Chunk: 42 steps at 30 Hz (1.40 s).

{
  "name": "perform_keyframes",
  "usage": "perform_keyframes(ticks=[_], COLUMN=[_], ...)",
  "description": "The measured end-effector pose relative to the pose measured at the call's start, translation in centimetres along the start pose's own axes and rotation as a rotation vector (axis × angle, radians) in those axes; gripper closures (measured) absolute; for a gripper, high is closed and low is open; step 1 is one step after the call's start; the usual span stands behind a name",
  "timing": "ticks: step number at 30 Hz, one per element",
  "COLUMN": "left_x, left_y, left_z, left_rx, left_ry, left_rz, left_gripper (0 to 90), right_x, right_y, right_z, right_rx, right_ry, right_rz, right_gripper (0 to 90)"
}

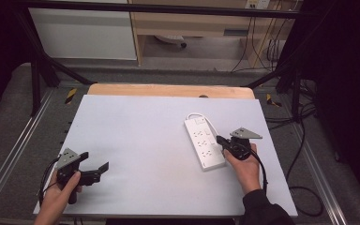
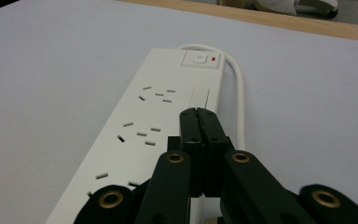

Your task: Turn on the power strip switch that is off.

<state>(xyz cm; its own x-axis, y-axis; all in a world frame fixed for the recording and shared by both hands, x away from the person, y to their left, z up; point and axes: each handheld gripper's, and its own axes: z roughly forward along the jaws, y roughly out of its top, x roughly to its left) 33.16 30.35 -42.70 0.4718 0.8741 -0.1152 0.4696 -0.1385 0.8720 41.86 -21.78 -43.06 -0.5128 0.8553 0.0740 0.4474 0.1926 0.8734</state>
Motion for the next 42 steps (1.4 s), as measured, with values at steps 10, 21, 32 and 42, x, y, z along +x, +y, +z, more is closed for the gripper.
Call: perform_keyframes(ticks=[10, 21, 32, 42], left_x=[0.01, 0.02, 0.05, 0.07], left_y=[0.0, 0.01, 0.02, 0.02], left_z=[0.0, 0.0, 0.01, 0.01], left_rx=[0.0, 0.0, 0.0, 0.0], left_ry=[0.0, 0.0, 0.001, 0.002], left_rz=[0.001, 0.001, 0.004, 0.005], left_gripper=[6.1, 6.1, 6.1, 6.2], right_x=[0.19, 0.3, 0.48, 0.65], right_y=[-0.3, -0.61, -0.9, -1.01], right_z=[0.08, 0.09, 0.3, 0.35], right_rx=[0.02, 0.043, 0.066, 0.073], right_ry=[0.003, 0.007, 0.014, 0.02], right_rz=[-0.004, -0.008, -0.01, -0.015], right_gripper=[90.0, 90.0, 90.0, 90.0])
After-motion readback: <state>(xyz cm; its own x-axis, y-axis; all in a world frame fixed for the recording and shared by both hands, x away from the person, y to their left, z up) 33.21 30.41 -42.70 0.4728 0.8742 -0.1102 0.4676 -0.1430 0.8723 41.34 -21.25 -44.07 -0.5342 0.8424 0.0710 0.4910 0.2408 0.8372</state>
